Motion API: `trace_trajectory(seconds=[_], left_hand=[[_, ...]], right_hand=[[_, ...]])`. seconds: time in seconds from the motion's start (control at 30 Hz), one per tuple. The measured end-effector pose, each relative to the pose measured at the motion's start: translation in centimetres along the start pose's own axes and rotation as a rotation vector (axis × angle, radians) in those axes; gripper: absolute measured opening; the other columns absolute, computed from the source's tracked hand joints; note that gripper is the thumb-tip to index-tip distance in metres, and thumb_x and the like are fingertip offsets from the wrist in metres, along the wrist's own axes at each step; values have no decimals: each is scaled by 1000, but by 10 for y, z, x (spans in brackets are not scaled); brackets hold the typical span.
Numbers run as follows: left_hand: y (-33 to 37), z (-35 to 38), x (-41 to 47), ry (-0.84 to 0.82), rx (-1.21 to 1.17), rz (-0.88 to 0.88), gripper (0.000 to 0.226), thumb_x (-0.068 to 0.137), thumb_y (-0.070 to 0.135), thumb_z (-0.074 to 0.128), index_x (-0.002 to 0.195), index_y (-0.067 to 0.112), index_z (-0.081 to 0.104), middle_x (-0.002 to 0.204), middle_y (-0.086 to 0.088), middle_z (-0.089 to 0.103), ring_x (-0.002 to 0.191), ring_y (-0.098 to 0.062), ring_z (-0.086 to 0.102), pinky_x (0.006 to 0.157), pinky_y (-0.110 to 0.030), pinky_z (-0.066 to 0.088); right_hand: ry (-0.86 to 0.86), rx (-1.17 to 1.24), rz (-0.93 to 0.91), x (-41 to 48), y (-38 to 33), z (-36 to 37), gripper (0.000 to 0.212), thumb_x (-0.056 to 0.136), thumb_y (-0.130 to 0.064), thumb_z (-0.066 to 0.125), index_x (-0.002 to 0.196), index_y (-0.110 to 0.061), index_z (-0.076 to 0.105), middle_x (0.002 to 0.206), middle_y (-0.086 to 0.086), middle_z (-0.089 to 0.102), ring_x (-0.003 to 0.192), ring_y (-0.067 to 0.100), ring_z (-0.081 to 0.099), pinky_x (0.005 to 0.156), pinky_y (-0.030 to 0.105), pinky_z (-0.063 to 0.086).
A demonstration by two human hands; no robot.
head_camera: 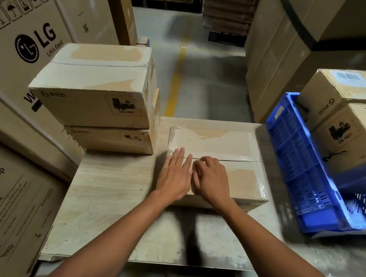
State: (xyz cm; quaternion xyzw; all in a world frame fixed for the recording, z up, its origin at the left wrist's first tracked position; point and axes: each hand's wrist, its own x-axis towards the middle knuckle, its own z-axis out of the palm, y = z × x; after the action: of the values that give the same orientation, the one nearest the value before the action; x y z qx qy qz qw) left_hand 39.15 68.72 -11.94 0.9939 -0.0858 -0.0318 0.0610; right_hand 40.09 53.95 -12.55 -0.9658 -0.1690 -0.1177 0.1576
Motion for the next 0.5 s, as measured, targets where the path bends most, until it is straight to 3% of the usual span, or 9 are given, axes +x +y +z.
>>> trace_trajectory(seconds=[0.1, 0.17, 0.27, 0.33, 0.4, 0.43, 0.5], left_hand=[[2, -12, 7, 14, 33, 4, 50, 102, 34, 33, 150, 19, 38, 159, -16, 30, 147, -32, 26, 118, -45, 18], [4, -22, 15, 57, 63, 17, 36, 98, 29, 37, 131, 21, 51, 138, -9, 49, 126, -28, 43, 103, -43, 32], [4, -34, 38, 122, -15, -25, 28, 95, 24, 40, 119, 20, 53, 122, -6, 52, 110, -25, 45, 92, -39, 38], [2, -30, 54, 102, -75, -48, 33, 97, 25, 38, 127, 19, 51, 134, -9, 48, 123, -27, 41, 103, -39, 35], [0, -23, 61, 18, -84, -36, 51, 103, 30, 28, 152, 19, 31, 163, -12, 20, 150, -29, 16, 122, -42, 17], [-1, -19, 62, -17, -67, -26, 56, 105, 33, 23, 158, 20, 16, 167, -10, 4, 154, -27, 1, 125, -43, 7], [-3, -14, 65, -40, -34, -18, 59, 106, 36, 20, 160, 21, 4, 167, -7, -8, 154, -24, -9, 125, -43, -1]], right_hand=[[-54, -101, -11, 10, -1, 0, 22, 86, -36, 49, 88, -17, 60, 92, 4, 59, 82, 30, 53, 65, 38, 38], [-129, -157, -15, 24, -3, -5, 27, 89, -38, 40, 90, -18, 57, 93, 5, 59, 84, 31, 53, 64, 38, 35], [-264, -199, 12, 51, -2, -11, 28, 94, -39, 39, 107, -18, 54, 109, 8, 55, 99, 30, 49, 76, 43, 39], [-295, -192, 17, 55, 3, -9, 40, 94, -41, 36, 124, -18, 49, 128, 11, 49, 115, 33, 46, 90, 48, 40], [-358, -123, 53, 51, 9, -6, 56, 101, -43, 22, 152, -21, 31, 161, 13, 26, 148, 36, 24, 116, 53, 24], [-380, -91, 66, 48, 11, -2, 60, 103, -43, 16, 159, -24, 19, 168, 10, 10, 155, 32, 7, 123, 53, 12], [-383, -75, 69, 47, 14, 2, 61, 103, -45, 9, 162, -28, 8, 170, 5, -1, 156, 26, -5, 125, 51, 2]])
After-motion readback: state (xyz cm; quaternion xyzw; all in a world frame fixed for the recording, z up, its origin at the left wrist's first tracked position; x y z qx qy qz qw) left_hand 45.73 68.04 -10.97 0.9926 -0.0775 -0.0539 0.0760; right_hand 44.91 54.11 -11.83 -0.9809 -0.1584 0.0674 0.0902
